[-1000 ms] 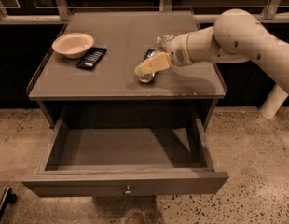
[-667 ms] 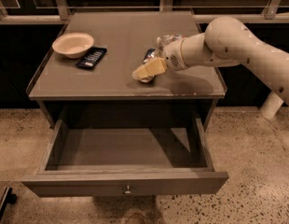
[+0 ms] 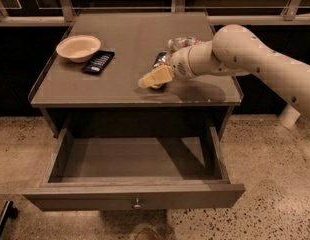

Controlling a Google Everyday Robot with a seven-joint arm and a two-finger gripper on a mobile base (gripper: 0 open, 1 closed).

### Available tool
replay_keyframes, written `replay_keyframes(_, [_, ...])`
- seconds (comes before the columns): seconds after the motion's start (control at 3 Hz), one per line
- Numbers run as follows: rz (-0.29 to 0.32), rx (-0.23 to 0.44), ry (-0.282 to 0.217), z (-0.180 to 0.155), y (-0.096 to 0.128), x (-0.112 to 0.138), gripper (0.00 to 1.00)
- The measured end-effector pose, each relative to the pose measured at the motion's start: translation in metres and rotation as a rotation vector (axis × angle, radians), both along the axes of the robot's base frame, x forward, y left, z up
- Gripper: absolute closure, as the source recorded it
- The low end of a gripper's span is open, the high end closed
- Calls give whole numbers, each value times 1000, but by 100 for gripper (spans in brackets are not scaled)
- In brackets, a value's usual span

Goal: Place redbull can into top drawer

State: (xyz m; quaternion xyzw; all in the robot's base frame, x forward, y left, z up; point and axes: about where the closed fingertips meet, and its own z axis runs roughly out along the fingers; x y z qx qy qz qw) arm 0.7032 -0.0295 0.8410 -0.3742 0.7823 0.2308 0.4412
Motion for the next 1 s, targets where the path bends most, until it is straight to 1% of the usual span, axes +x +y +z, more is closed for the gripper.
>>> replay_keyframes(0.33, [-1, 1, -1, 0, 0, 0, 18])
replay_keyframes(1.0, [-1, 1, -1, 0, 0, 0, 64])
